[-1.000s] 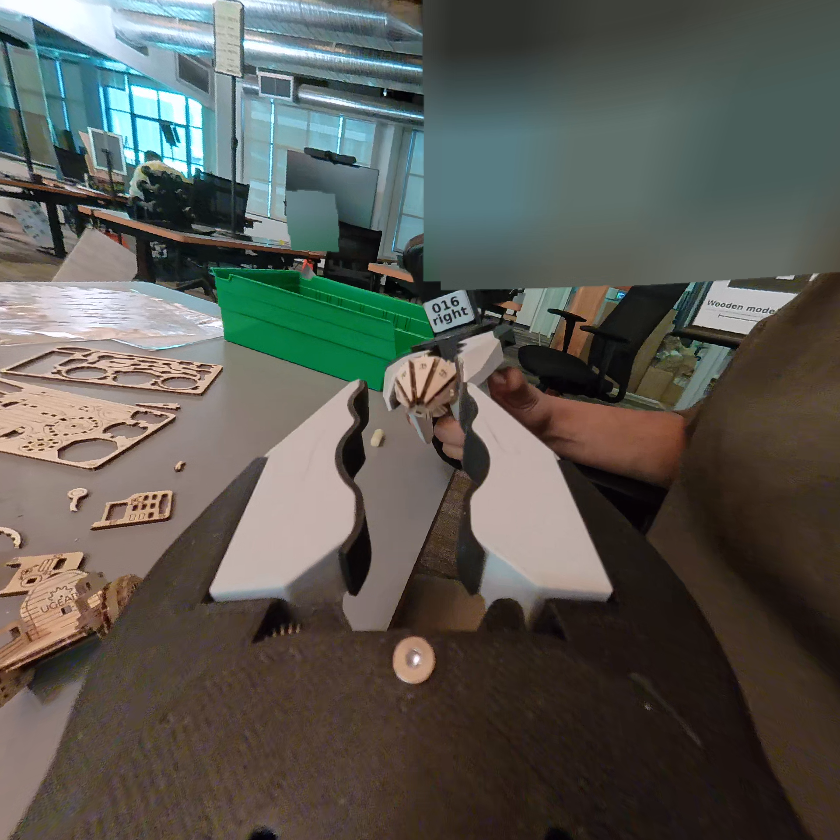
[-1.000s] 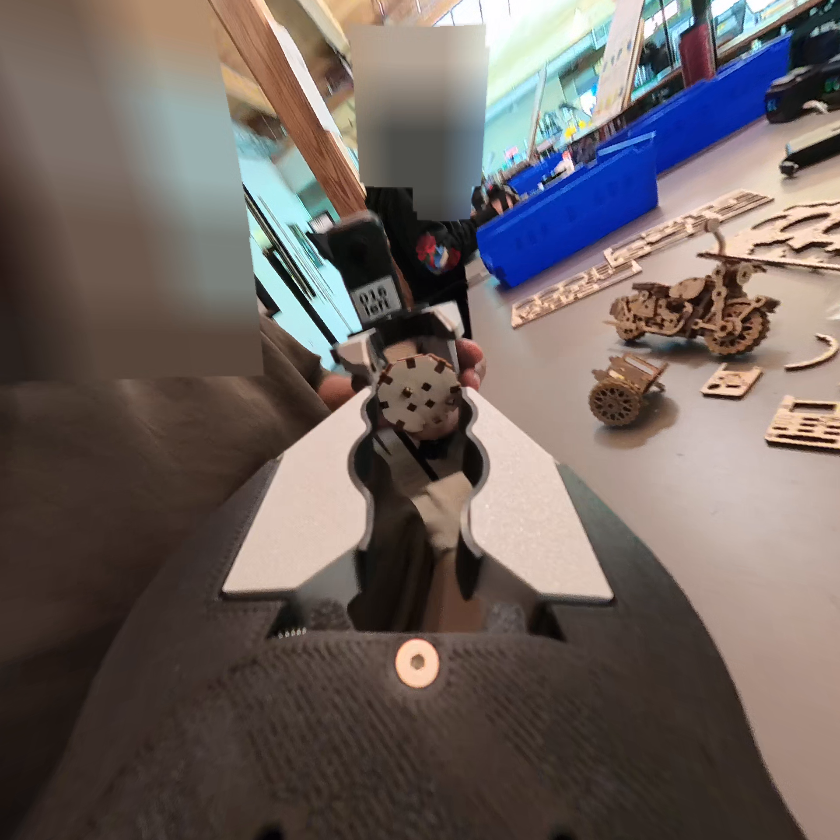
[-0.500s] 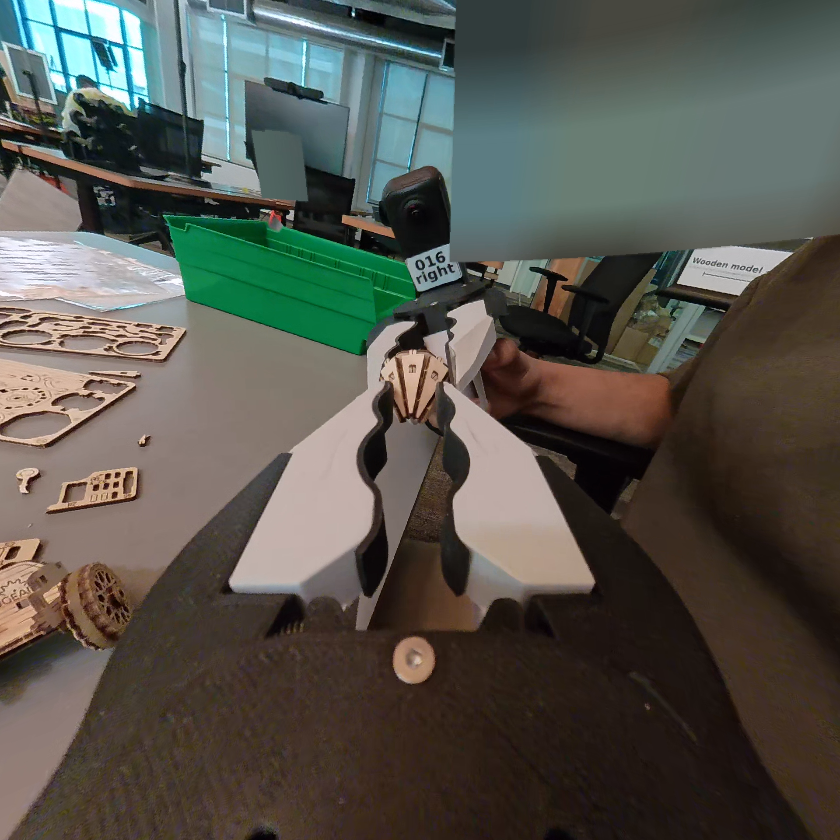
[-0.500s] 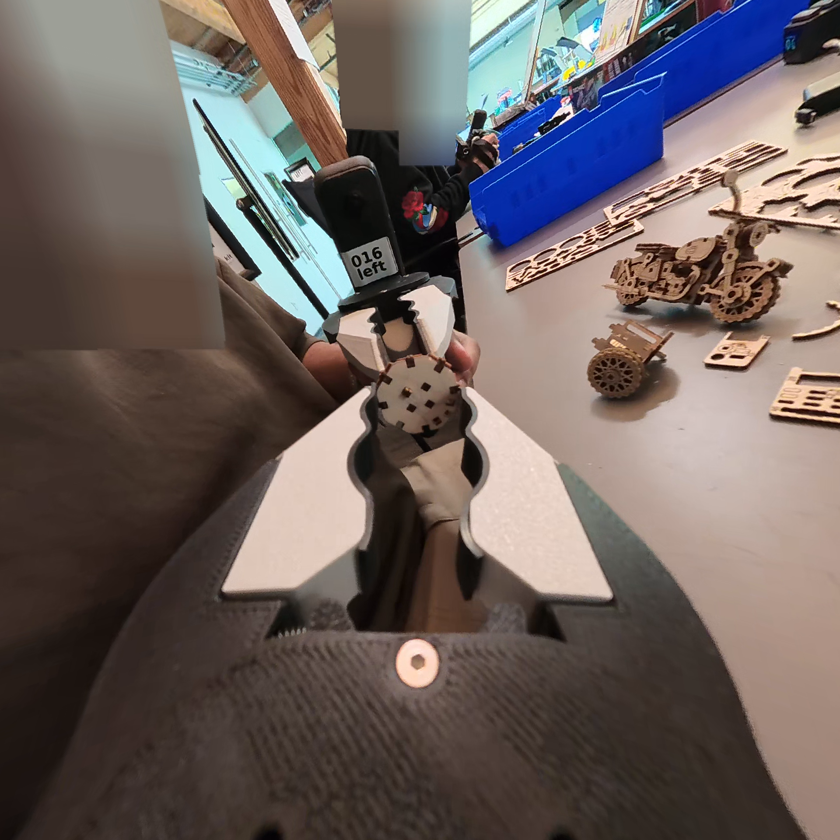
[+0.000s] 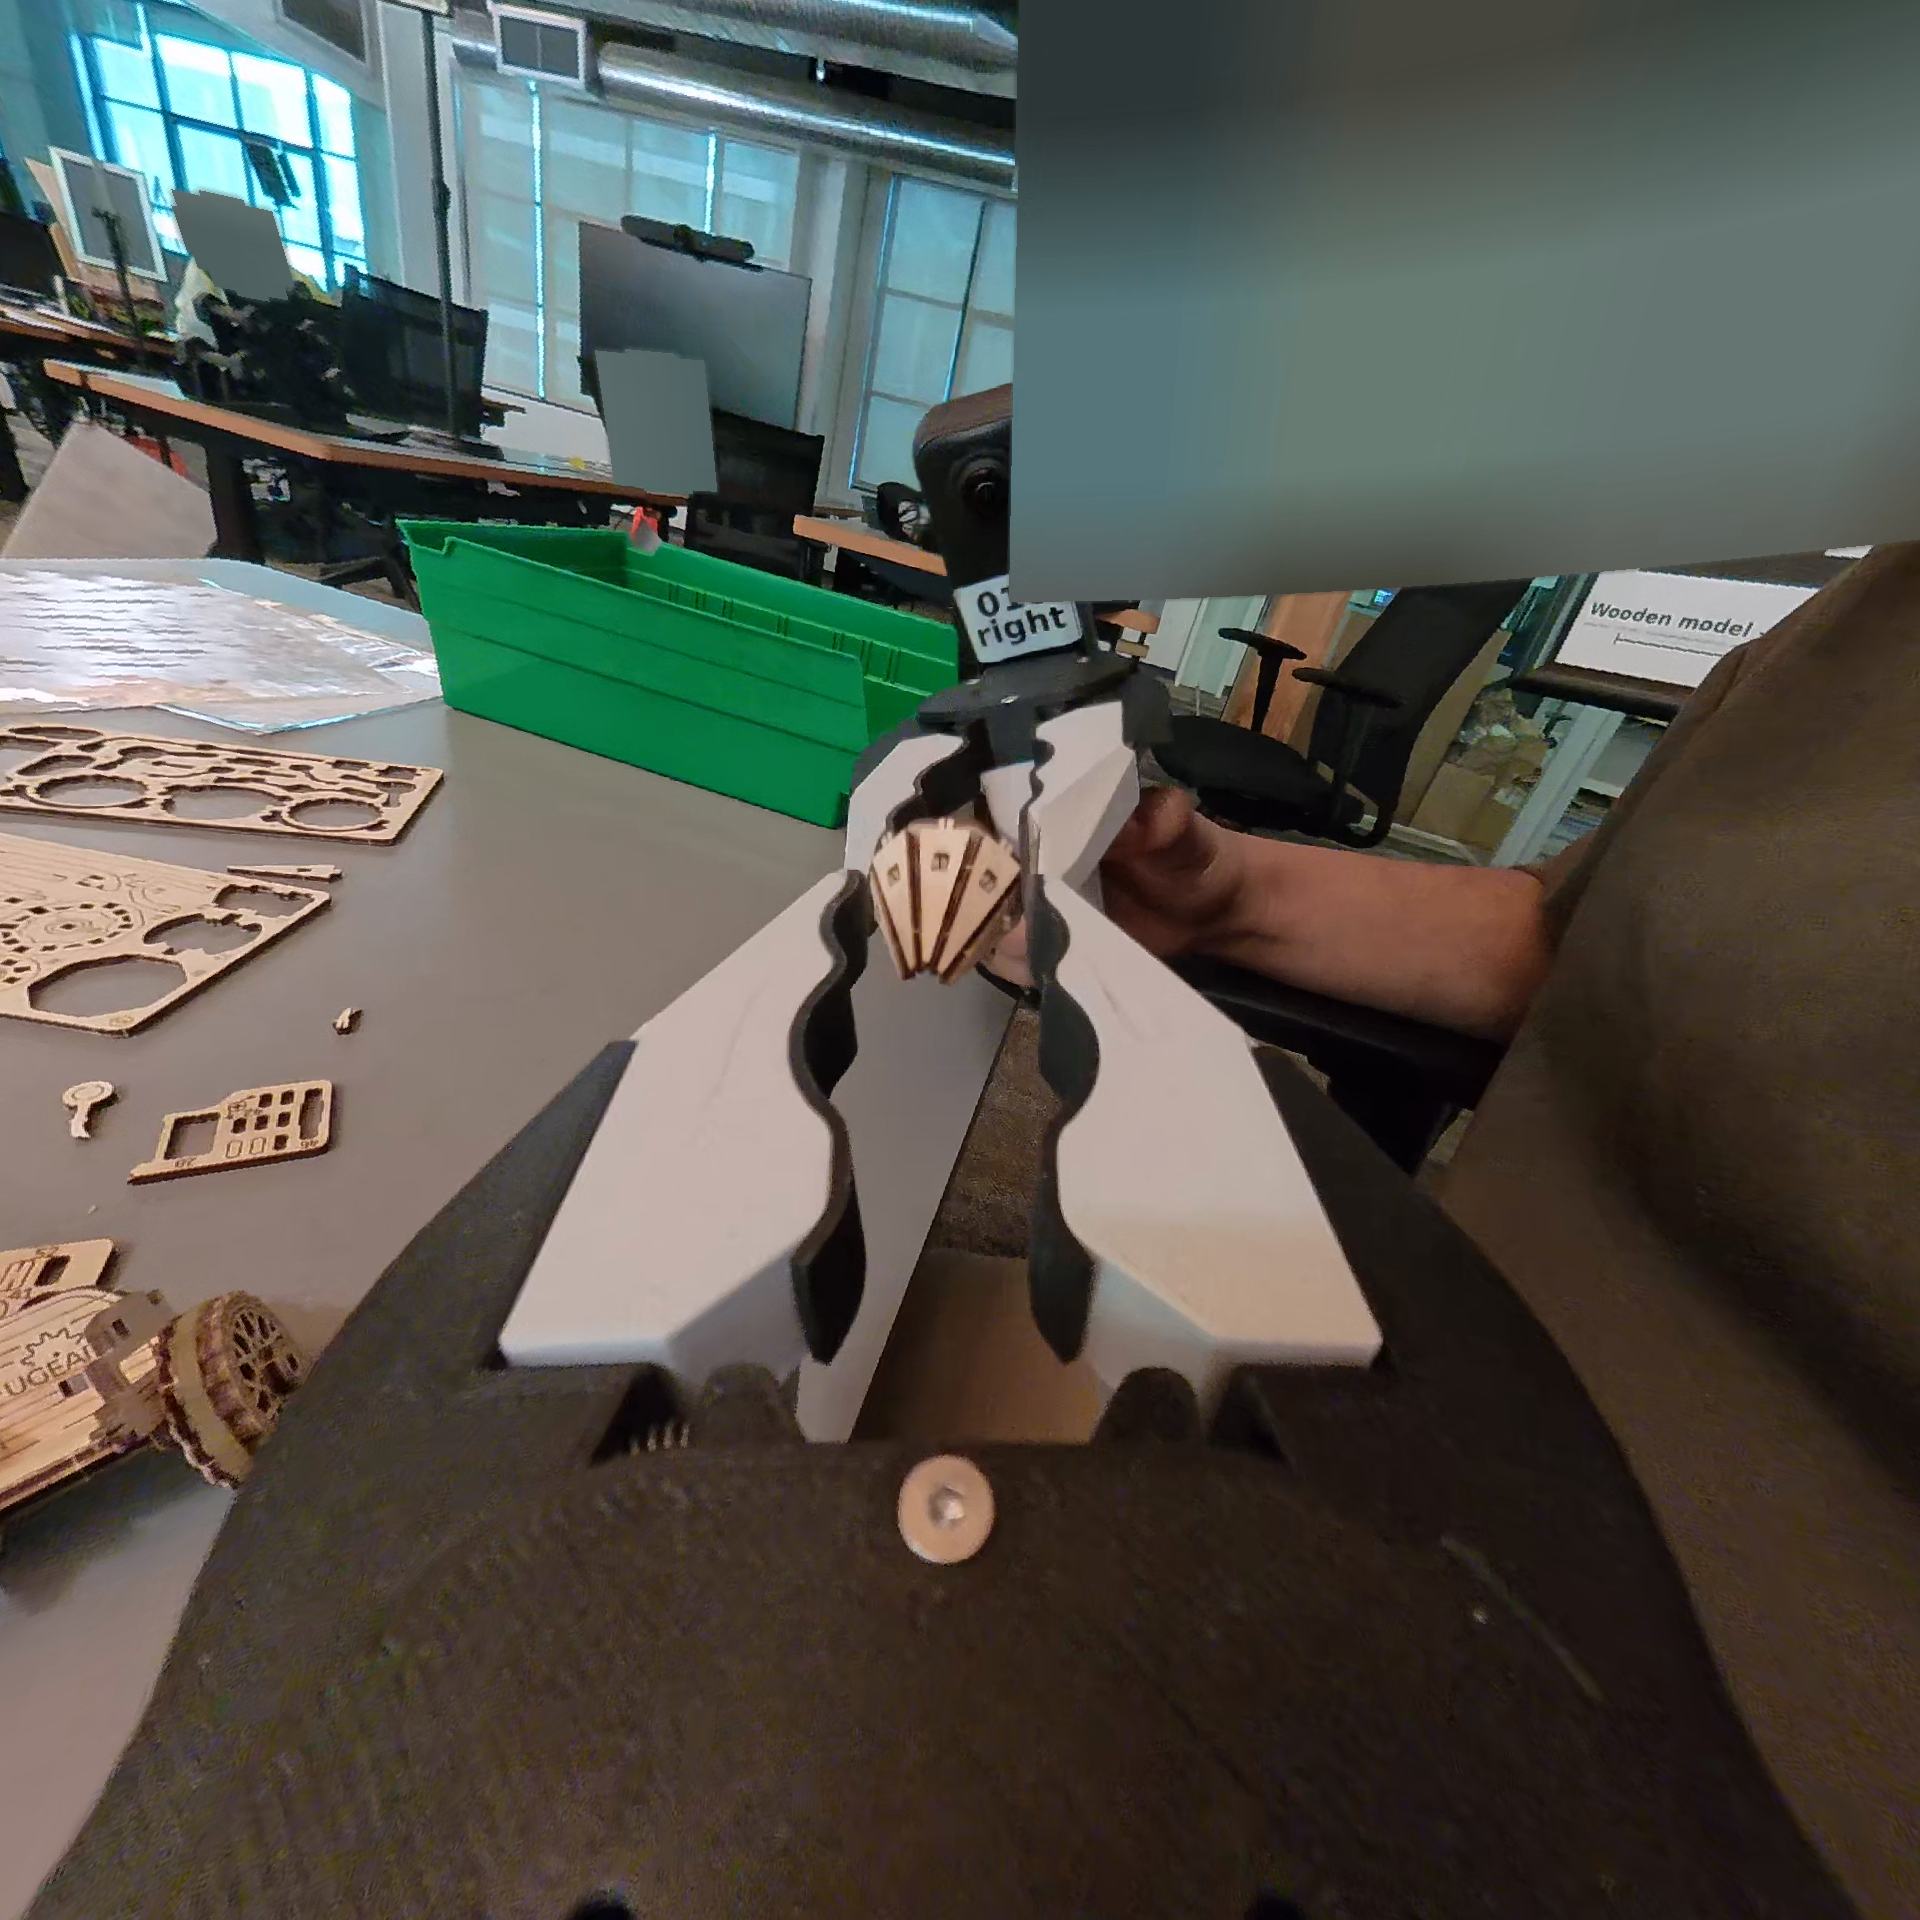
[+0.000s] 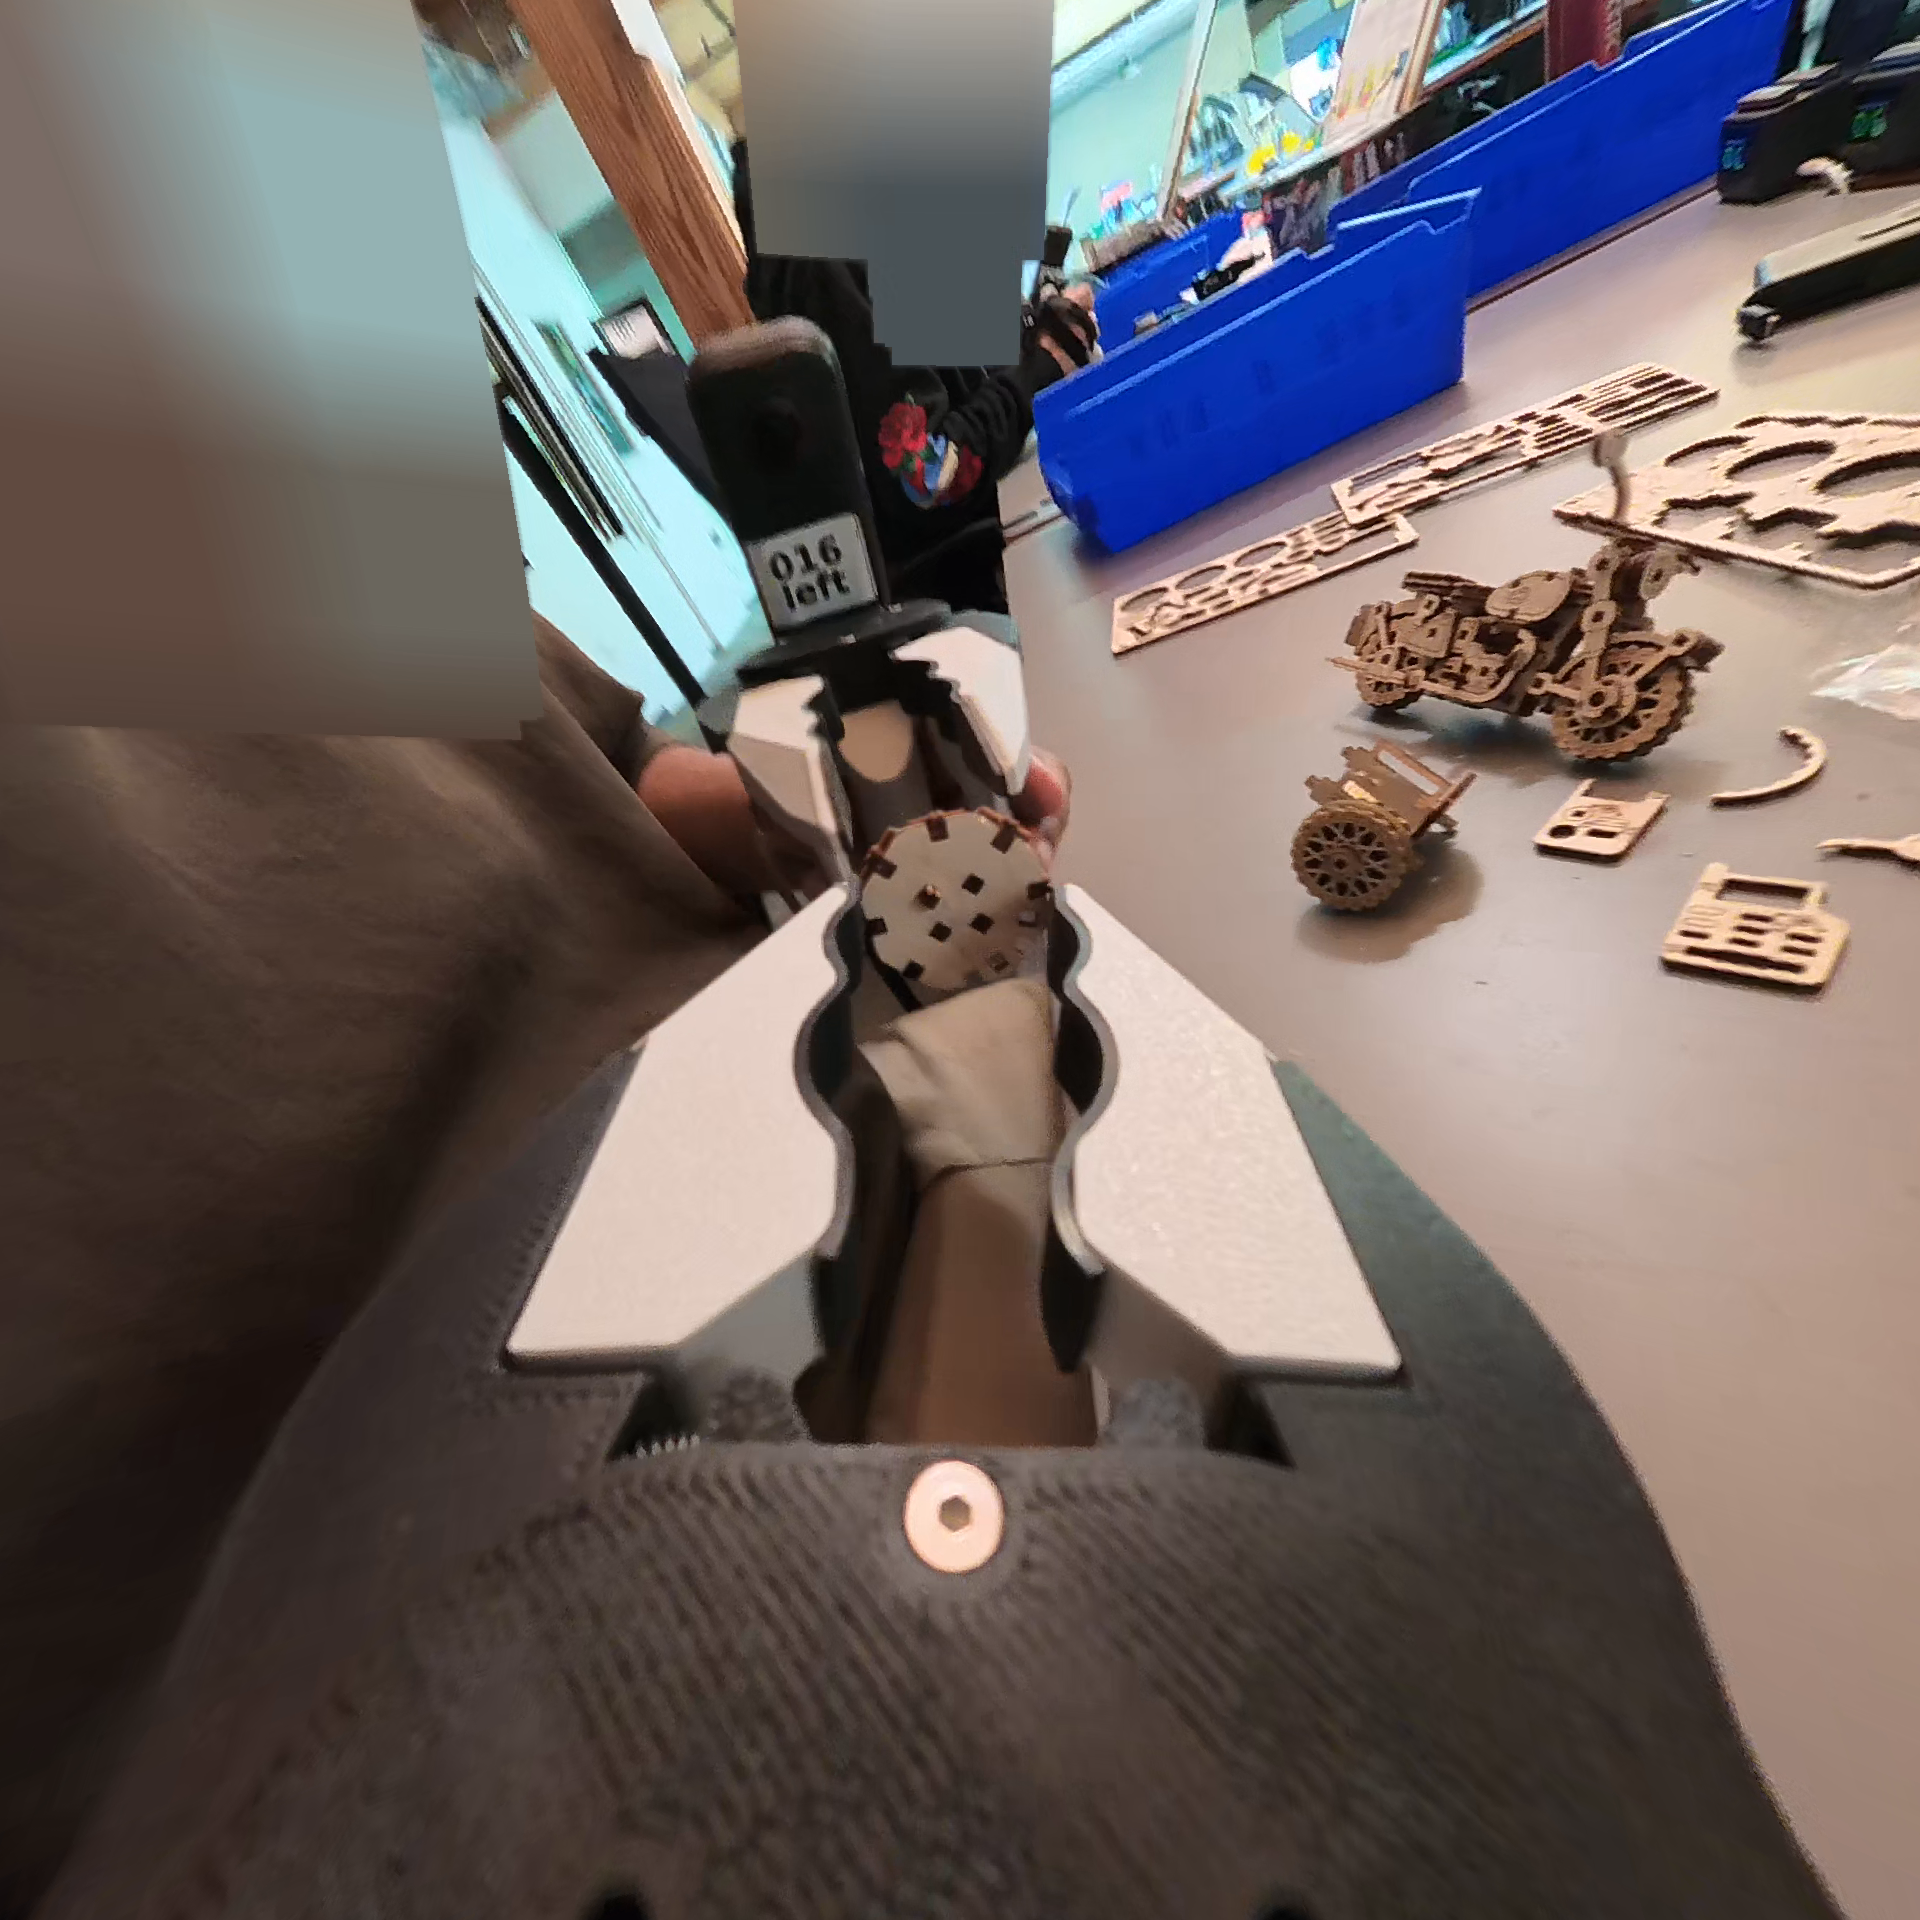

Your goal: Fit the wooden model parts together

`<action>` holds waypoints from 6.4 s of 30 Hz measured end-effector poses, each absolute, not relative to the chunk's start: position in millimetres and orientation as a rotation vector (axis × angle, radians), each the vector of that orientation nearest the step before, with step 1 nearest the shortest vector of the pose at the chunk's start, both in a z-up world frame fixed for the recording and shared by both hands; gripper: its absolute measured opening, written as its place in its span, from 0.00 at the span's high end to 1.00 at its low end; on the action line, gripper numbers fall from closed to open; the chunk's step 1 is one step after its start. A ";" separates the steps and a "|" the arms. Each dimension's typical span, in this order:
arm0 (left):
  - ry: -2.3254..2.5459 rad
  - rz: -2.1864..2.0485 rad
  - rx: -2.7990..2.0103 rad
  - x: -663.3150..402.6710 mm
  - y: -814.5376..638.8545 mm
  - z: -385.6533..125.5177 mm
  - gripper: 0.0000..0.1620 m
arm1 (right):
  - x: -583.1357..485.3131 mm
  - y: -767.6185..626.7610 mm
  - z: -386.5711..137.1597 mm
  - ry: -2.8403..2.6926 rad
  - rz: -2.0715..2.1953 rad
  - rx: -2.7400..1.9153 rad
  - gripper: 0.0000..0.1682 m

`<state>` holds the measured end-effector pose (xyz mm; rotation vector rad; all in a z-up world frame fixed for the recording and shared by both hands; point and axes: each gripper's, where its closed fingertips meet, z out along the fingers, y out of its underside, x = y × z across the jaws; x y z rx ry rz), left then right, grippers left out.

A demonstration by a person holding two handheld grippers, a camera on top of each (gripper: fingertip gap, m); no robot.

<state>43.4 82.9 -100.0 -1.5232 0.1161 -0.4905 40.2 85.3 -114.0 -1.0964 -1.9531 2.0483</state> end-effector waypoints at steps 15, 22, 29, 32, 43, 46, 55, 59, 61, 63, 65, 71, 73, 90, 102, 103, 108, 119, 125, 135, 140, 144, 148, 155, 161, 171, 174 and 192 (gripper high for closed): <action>0.131 -0.552 -1.520 49.6 81.4 -100.2 0.96 | 45.3 76.3 -117.5 -2.029 1.965 -1.000 0.80; 0.121 -0.586 -1.520 51.2 81.6 -100.5 0.99 | 44.9 76.6 -118.4 -2.032 1.941 -0.993 0.80; 0.053 -0.548 -1.512 35.3 84.1 -100.3 0.79 | 38.0 86.1 -118.2 -1.953 2.052 -1.142 0.80; 0.083 -0.510 -1.563 36.1 86.4 -110.2 0.79 | 37.8 88.4 -116.6 -1.948 2.033 -1.128 0.80; 0.052 -0.609 -1.584 41.8 89.1 -116.0 0.88 | 37.0 87.3 -119.8 -1.934 2.116 -1.193 0.80; -0.042 -0.671 -1.556 33.6 91.1 -113.4 0.89 | 34.8 91.1 -118.3 -1.900 2.109 -1.188 0.75; -0.322 -0.797 -1.587 9.5 100.5 -131.4 0.90 | 19.9 111.7 -126.8 -1.849 1.769 -1.138 0.73; -0.361 -0.704 -1.686 3.4 106.5 -149.7 0.90 | 14.7 106.4 -152.2 -1.955 1.590 -1.181 0.71; -0.326 -0.586 -1.765 2.2 107.9 -159.5 0.90 | 14.2 104.0 -161.7 -2.005 1.521 -1.192 0.71; -0.237 -0.447 -1.832 5.0 108.8 -166.2 0.90 | 13.7 105.2 -167.7 -2.030 1.454 -1.192 0.71; -0.151 -0.312 -1.897 7.9 110.1 -175.0 0.90 | 13.9 106.9 -172.2 -2.050 1.404 -1.187 0.71; -0.006 -0.119 -1.980 15.8 112.2 -190.2 0.89 | 15.3 108.8 -181.9 -2.095 1.317 -1.190 0.72; -0.002 -0.110 -1.990 16.3 111.8 -192.8 0.88 | 15.7 109.6 -183.8 -2.105 1.301 -1.192 0.73; -0.284 -0.368 -1.700 -43.8 92.2 -142.7 0.73 | 13.2 128.7 -175.0 -2.019 1.340 -1.249 0.75; -0.281 -0.273 -1.694 -49.3 92.1 -142.4 0.77 | 4.8 142.6 -187.8 -1.996 1.189 -1.288 0.77; -0.294 -0.283 -1.687 -51.5 91.4 -141.6 0.77 | 3.7 142.9 -187.8 -1.989 1.192 -1.295 0.77; -0.328 -0.308 -1.674 -56.6 90.0 -141.5 0.78 | -2.4 148.7 -186.8 -1.950 1.184 -1.316 0.77; -0.417 -0.364 -1.653 -69.4 87.4 -143.9 0.77 | -1.0 222.8 -158.1 -1.674 0.928 -1.316 0.83; -0.430 -0.379 -1.649 -70.4 88.5 -144.1 0.78 | 4.1 251.3 -151.9 -1.511 1.080 -1.453 0.81; -0.412 -0.386 -1.657 -65.6 91.9 -144.8 0.78 | -95.3 297.0 -164.3 -1.618 0.892 -1.422 0.81; -0.384 -0.359 -1.671 -62.1 92.5 -144.9 0.78 | -128.8 311.7 -203.9 -1.794 0.710 -1.556 0.82; -0.370 -0.364 -1.685 -59.5 93.7 -146.3 0.78 | -126.5 317.7 -220.8 -1.817 0.653 -1.652 0.82; -0.370 -0.390 -1.692 -58.0 95.2 -147.7 0.78 | -125.6 315.9 -222.2 -1.779 0.778 -1.712 0.84; -0.407 -0.463 -1.683 -59.8 96.8 -149.3 0.78 | -127.5 315.0 -221.9 -1.784 0.807 -1.673 0.96; -0.408 -0.465 -1.671 -60.4 95.3 -147.9 0.78 | -117.2 315.3 -216.5 -1.784 0.749 -1.674 0.96; -0.345 -0.412 -1.694 -52.7 95.4 -147.4 0.79 | -76.9 282.1 -162.9 -1.632 0.951 -1.625 0.96; -0.335 -0.401 -1.705 -51.1 96.1 -148.4 0.79 | -63.8 257.4 -168.4 -1.640 1.026 -1.654 0.96; -0.434 -0.502 -1.666 -61.3 97.6 -149.8 0.79 | -36.0 217.9 -216.4 -1.847 0.964 -1.671 0.96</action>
